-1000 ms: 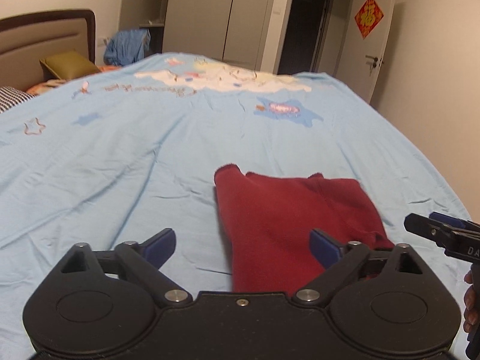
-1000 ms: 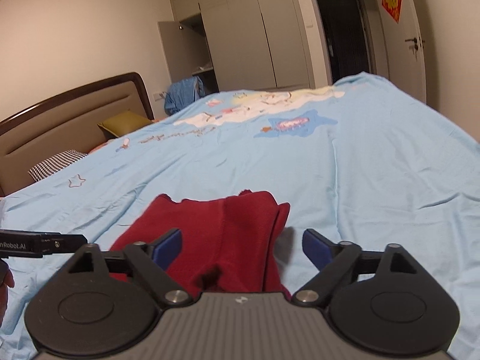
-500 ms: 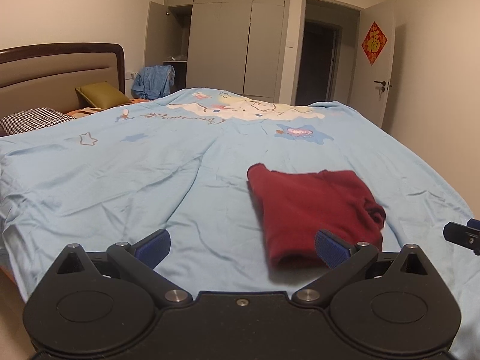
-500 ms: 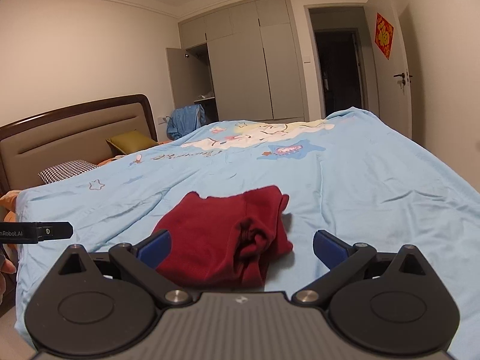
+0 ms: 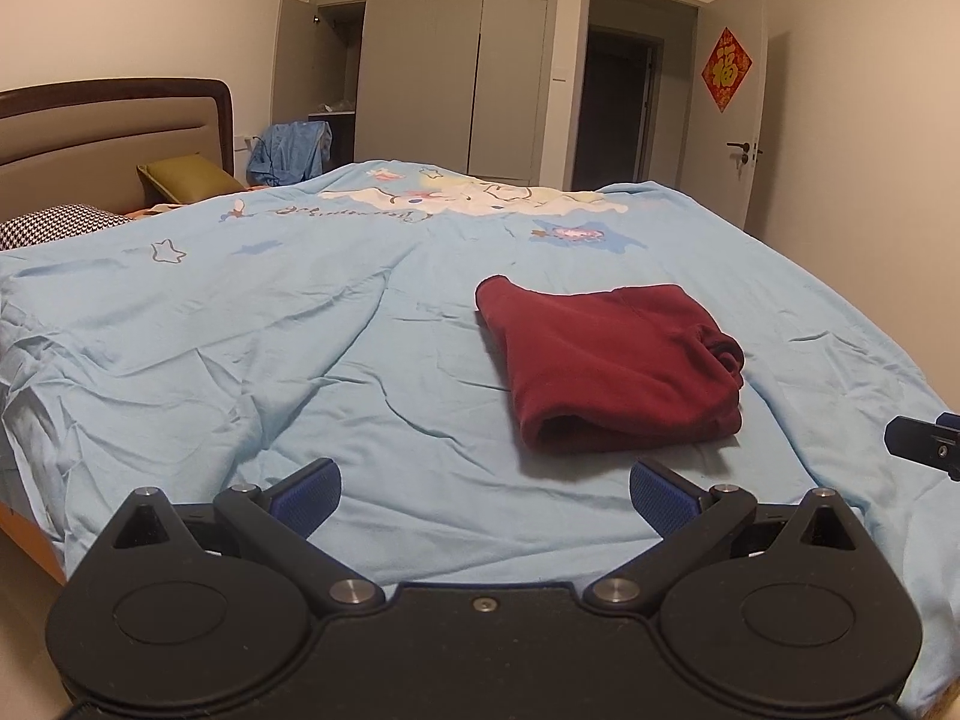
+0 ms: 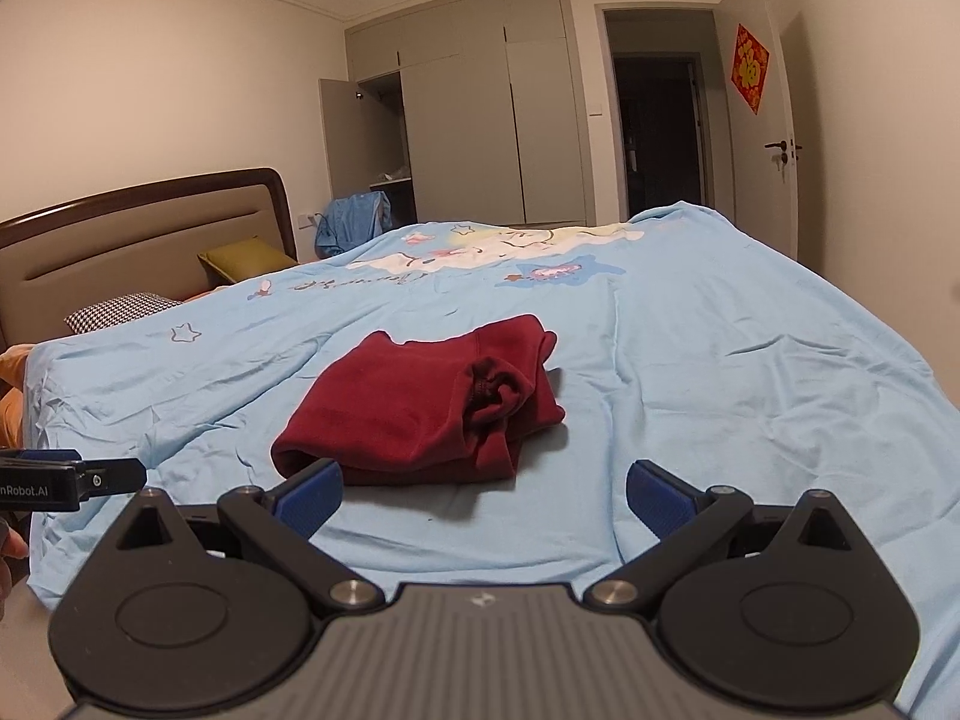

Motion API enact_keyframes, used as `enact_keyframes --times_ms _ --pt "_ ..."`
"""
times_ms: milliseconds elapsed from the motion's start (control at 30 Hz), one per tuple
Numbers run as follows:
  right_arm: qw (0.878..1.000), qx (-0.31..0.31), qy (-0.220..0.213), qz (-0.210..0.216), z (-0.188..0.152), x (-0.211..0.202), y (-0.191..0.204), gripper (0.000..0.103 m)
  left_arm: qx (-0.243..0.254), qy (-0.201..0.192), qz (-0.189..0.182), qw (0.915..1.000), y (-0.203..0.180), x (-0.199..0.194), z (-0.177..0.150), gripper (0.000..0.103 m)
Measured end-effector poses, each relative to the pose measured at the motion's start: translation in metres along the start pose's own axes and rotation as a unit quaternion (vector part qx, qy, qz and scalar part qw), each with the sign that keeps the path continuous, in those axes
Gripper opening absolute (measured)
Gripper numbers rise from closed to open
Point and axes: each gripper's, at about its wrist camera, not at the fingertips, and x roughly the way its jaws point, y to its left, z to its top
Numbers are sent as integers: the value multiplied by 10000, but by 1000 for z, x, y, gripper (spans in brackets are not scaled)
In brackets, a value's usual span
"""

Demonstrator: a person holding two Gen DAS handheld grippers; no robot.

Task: Fold small clothes

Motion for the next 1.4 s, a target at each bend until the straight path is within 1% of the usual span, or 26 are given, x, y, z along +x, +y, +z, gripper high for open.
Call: enact_keyframes --times_ms 500,667,767,1200,1400 --pt "10000 -21 10 -14 0 0 -1 103 4 94 -42 9999 -4 5 1 102" --pt "10000 -1 40 -9 1 2 -2 103 -82 199 -78 9997 -1 10 2 102" --pt "10000 2 68 3 1 3 -2 103 -153 260 -59 9995 0 11 2 102" --pt "9998 9 214 20 -2 15 -3 103 -68 294 -62 9995 -1 18 2 102" --pt "9994 28 334 12 -4 25 -6 103 -86 412 -15 9991 0 29 3 102"
